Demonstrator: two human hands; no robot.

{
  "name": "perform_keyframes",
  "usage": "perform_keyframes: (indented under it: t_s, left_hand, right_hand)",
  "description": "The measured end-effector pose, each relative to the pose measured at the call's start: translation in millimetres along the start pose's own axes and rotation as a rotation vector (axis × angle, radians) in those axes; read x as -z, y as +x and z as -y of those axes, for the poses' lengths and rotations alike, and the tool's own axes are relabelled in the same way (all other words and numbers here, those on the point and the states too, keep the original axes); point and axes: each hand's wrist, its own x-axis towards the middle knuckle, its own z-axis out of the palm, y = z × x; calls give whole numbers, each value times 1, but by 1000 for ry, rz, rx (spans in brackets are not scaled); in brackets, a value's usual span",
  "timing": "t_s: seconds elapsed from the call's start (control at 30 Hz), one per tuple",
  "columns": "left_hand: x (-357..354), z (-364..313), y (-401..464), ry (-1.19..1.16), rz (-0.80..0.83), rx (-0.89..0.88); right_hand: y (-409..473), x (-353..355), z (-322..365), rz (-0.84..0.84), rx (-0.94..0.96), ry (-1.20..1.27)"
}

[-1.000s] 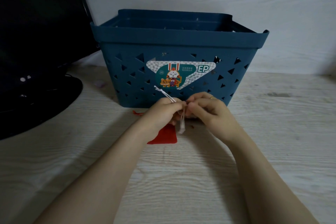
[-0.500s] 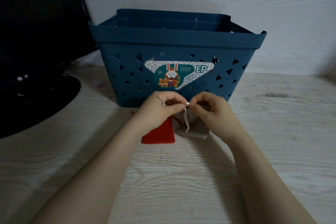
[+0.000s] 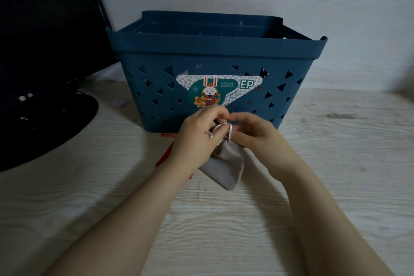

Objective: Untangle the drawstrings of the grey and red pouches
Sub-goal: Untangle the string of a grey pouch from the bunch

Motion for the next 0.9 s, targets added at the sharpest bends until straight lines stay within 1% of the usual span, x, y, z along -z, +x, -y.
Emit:
perform_keyframes:
  t_s: [0.07, 0.1, 0.17, 0.23, 0.27, 0.33, 0.5, 0.6, 0.67, 0.77, 0.83, 0.9]
  left_hand:
    - [0, 1, 0, 32, 17, -36]
    - [1, 0, 0, 43, 20, -45]
    - [2, 0, 2, 56, 35, -79]
    - [2, -1, 2, 58, 71, -93]
    - [2, -1, 1, 56, 86, -83]
    - [2, 1, 0, 59, 94, -41]
    - [6, 4, 1, 77, 48, 107]
    - [9, 11, 5, 138, 23, 202]
    - [11, 17, 7, 122, 25, 271]
    - [10, 19, 6, 41, 73, 350]
    - [7, 16, 5, 1, 118, 378]
    - [4, 14, 4, -32, 163, 381]
  right_hand:
    - [-1, -1, 1, -10, 26, -44]
    - [-1, -1, 2, -48, 28, -72]
    - [1, 0, -1, -156, 56, -213]
    - [3, 2, -1, -213, 73, -318]
    - [3, 2, -1, -220, 63, -301]
    - [3, 1, 0, -243, 12, -170]
    - [6, 6, 1, -441, -183, -24]
    - [6, 12, 4, -509, -250, 149]
    - [5, 14, 5, -507, -258, 192]
    - [5, 11, 2, -444, -246, 147]
    - [6, 6, -1, -388, -235, 62]
    - [5, 3, -4, -320, -221, -83]
